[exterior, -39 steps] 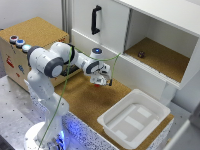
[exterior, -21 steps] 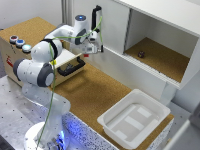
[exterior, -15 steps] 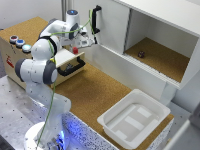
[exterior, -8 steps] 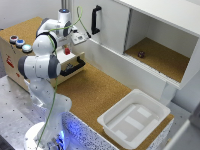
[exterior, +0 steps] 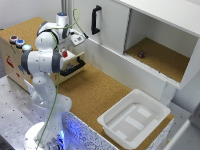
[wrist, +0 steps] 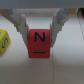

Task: Place the pink block in the drawer

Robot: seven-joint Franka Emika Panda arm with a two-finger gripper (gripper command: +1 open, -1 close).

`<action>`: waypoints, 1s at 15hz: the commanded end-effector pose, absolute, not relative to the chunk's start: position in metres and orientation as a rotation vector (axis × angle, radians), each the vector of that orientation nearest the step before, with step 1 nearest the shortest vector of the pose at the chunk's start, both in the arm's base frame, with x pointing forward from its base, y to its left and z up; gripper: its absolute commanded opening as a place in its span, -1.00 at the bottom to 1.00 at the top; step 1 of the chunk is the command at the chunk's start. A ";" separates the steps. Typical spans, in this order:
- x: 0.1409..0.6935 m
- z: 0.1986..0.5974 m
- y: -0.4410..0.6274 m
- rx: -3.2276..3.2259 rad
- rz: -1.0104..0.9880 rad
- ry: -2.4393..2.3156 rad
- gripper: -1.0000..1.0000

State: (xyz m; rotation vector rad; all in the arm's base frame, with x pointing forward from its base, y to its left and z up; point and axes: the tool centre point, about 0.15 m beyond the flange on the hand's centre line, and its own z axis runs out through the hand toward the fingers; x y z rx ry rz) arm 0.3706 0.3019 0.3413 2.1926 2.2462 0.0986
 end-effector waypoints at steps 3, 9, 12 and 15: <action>0.359 0.363 0.294 2.207 0.225 2.227 1.00; 0.354 0.395 0.279 2.304 0.253 2.157 1.00; 0.341 0.406 0.253 2.334 0.200 2.105 1.00; 0.327 0.407 0.224 2.403 0.163 2.049 1.00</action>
